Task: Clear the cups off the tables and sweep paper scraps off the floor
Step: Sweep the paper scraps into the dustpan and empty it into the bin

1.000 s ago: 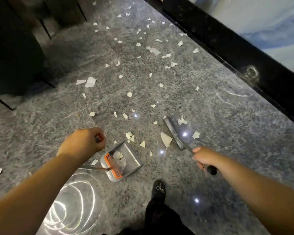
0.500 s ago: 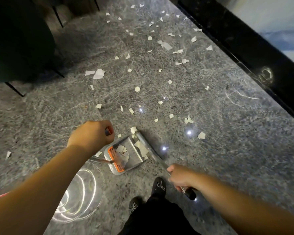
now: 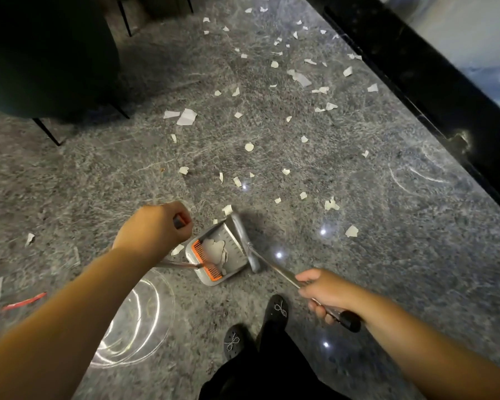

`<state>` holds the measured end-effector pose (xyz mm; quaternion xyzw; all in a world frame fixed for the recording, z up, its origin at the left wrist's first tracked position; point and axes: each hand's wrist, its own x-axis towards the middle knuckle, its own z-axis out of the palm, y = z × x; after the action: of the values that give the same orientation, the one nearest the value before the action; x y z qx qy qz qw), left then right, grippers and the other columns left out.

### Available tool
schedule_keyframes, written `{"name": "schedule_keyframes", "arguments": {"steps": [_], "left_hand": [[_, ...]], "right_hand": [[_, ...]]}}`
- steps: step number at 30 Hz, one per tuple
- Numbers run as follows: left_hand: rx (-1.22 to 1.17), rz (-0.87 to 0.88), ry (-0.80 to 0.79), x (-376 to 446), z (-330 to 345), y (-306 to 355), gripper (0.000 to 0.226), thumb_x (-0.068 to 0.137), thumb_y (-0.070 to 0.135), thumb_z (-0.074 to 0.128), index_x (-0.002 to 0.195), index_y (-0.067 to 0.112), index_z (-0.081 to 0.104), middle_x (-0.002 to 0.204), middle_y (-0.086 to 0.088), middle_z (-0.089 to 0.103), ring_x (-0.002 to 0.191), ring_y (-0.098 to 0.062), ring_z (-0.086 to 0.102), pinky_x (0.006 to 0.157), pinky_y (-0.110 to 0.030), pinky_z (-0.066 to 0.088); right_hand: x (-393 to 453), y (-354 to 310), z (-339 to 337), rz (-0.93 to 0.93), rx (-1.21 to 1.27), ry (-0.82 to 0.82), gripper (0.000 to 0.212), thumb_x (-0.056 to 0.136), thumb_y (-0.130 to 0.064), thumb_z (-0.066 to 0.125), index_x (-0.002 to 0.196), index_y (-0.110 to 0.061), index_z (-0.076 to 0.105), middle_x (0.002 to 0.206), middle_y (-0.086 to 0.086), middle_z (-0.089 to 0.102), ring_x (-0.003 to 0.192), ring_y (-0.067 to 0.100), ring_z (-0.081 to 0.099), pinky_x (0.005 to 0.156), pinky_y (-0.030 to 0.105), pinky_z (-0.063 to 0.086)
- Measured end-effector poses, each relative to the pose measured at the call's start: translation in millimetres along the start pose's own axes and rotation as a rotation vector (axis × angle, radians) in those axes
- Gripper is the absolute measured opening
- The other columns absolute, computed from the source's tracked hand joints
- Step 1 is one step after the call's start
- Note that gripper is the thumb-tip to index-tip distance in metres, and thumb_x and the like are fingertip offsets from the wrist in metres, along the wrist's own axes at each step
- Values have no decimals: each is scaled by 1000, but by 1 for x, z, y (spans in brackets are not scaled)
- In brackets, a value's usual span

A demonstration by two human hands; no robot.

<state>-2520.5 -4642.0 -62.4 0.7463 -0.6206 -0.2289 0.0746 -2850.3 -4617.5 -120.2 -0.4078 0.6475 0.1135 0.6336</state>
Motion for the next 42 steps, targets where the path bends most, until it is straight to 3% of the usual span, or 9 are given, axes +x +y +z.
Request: {"name": "schedule_keyframes", "arguments": {"steps": [11,16,18,22,26,30,33,36,42], "left_hand": [[-80,-196,177,-12,-38,-52,27,76,30,77,63,40,55,63,17,59,62,0,52,59,-27,41],[-68,-295,168,0,-36,-59,21,76,33,76,66,39,59,67,12,64,66,-13,60,65,-33,52],[-58,-325,147,8,-35,-60,13,77,33,75,70,36,64,67,11,64,67,-16,61,63,-32,52],[-16,-359,139,29,-33,-63,6,80,35,72,78,32,67,66,13,62,61,-3,53,51,-21,41],[24,-369,125,49,-37,-61,5,80,33,70,79,32,65,65,13,59,60,-6,52,54,-27,45],[21,-370,125,61,-39,-57,6,81,30,69,78,30,64,63,9,59,62,-15,58,58,-33,52],[29,-364,131,62,-38,-59,9,80,30,69,76,32,61,64,11,58,62,-15,57,59,-32,52],[47,-358,154,56,-35,-62,8,80,32,70,78,31,62,60,14,52,60,-14,51,57,-28,45],[55,-351,202,28,-28,-76,9,78,32,73,80,27,66,52,14,46,54,-15,46,49,-23,34]], "right_hand": [[34,-69,-39,-68,-92,59,49,97,-5,49,144,-14,36,54,7,53,31,9,45,33,16,36],[77,-122,-68,-65,-241,36,48,97,-4,48,143,-13,38,60,9,52,38,13,45,33,15,36],[95,-144,-76,-63,-308,12,48,97,-3,47,143,-11,38,62,10,51,40,13,45,33,14,35],[120,-181,-84,-66,-482,-43,51,97,-5,46,146,-13,33,62,11,51,46,16,46,36,17,37],[128,-204,-76,-93,-698,-145,53,97,-7,46,147,-14,30,63,10,53,51,16,49,47,23,40],[125,-212,-63,-96,-819,-256,48,98,-8,45,144,-12,34,61,8,50,46,13,46,36,16,37],[122,-208,-52,-104,-843,-312,43,97,-8,46,140,-8,38,63,3,48,38,8,45,35,14,36],[121,-203,-44,-89,-779,-352,45,98,-11,49,140,-18,39,68,2,49,35,5,45,36,16,38],[109,-192,-34,-65,-625,-340,42,97,-13,51,137,-26,44,60,3,49,34,6,45,37,16,37]]}}
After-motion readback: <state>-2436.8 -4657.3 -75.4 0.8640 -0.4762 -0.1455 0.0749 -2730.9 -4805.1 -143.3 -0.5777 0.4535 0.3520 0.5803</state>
